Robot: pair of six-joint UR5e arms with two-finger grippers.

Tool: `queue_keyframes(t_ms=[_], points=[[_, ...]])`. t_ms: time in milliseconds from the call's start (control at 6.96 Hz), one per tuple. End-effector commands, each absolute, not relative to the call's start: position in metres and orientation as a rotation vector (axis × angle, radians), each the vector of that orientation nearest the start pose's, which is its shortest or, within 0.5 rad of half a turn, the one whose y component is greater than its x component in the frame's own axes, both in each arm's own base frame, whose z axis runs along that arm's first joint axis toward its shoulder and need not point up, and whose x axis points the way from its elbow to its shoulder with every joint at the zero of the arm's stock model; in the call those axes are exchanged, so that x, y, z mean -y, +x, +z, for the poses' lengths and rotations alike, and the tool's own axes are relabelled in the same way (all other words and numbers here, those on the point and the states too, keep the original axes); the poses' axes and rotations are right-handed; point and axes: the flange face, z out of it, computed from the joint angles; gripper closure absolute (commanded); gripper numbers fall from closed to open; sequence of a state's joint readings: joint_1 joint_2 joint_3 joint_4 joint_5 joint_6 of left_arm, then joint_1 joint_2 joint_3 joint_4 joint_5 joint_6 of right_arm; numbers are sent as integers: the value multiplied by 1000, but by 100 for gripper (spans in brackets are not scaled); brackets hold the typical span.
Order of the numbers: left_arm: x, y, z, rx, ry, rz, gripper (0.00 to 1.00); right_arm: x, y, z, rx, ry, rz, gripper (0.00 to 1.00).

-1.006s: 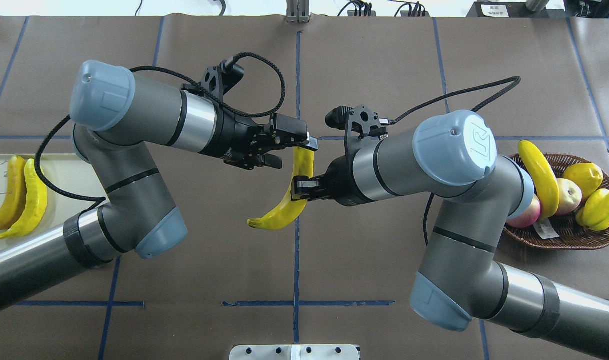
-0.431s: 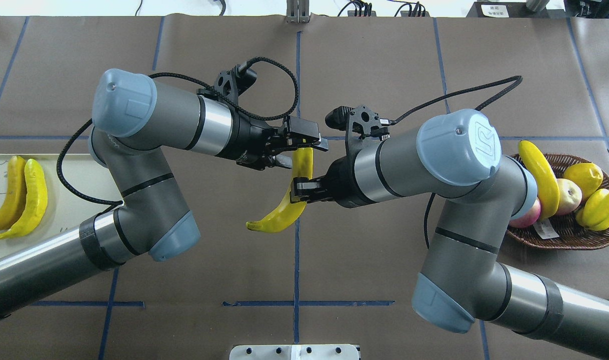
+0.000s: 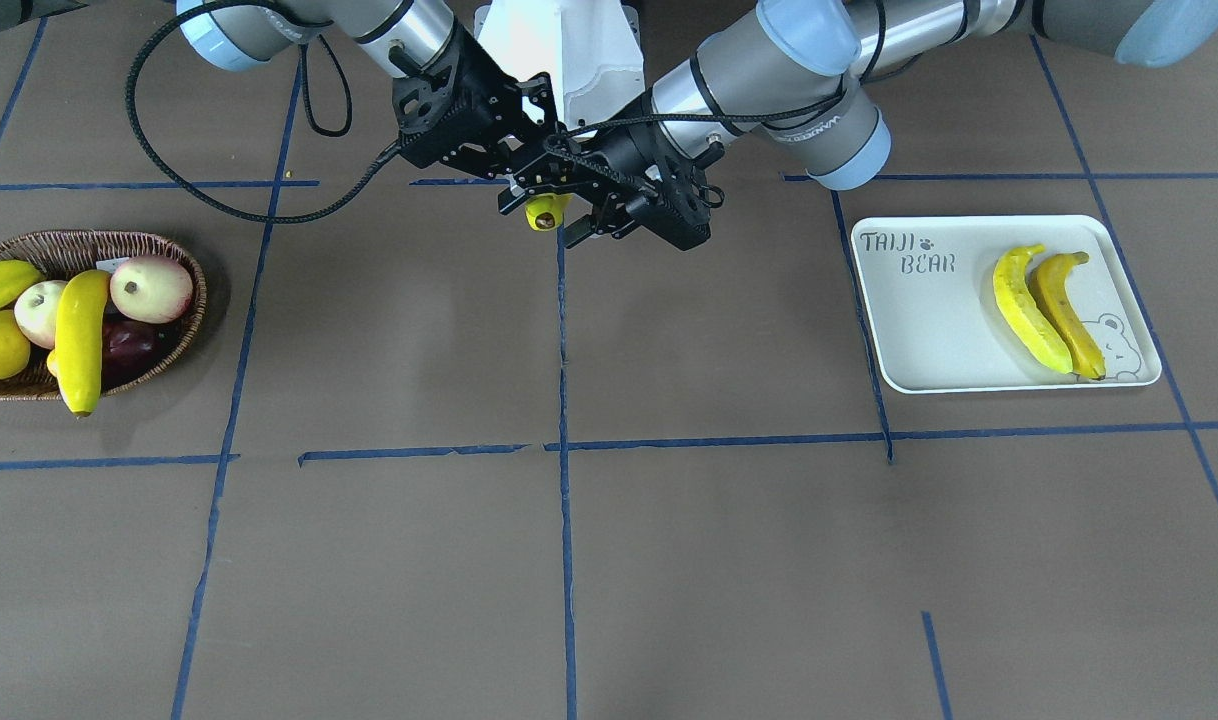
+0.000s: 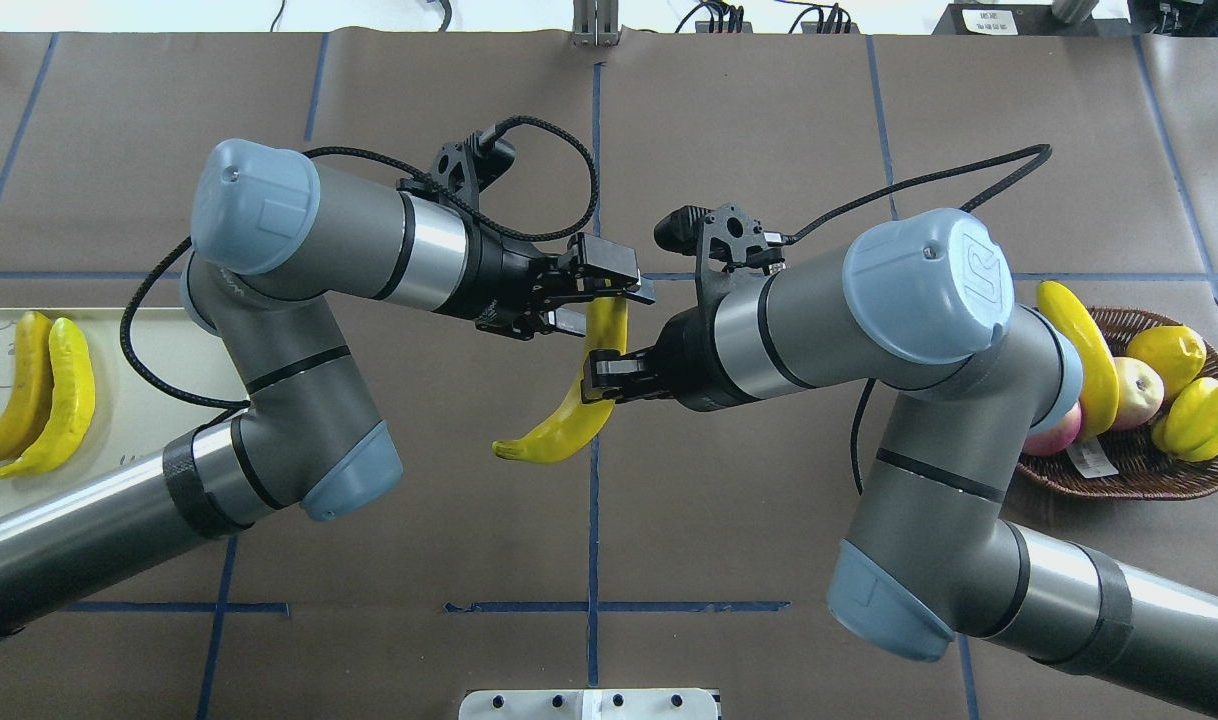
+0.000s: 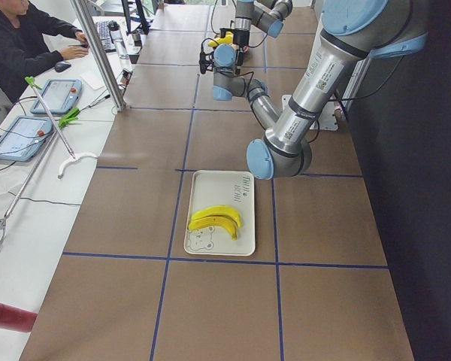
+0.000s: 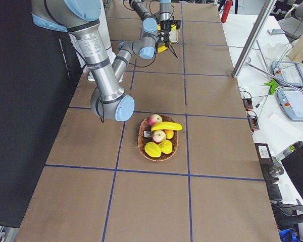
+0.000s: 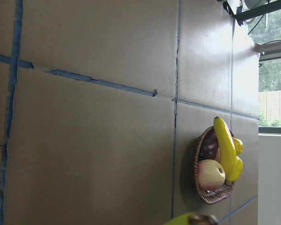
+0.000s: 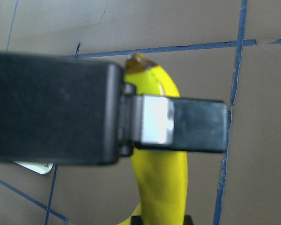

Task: Transfer all bananas from basket to plate

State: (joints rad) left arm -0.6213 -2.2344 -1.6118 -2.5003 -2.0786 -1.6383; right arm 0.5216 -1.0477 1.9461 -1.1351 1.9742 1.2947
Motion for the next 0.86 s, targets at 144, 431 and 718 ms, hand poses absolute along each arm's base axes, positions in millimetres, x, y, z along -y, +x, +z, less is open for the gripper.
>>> queue_keyframes(t_ms=[144,431,718], points=[[442,472,137,-1629,57,-120,66,366,-445,148,1340,196,-61,100],[442,472,138,-1629,49,-127,100,366,-445,148,1340,196,-61,100],[439,467,132,-1645,-36,-203,100,366,-445,148,1343,197,-60,89]])
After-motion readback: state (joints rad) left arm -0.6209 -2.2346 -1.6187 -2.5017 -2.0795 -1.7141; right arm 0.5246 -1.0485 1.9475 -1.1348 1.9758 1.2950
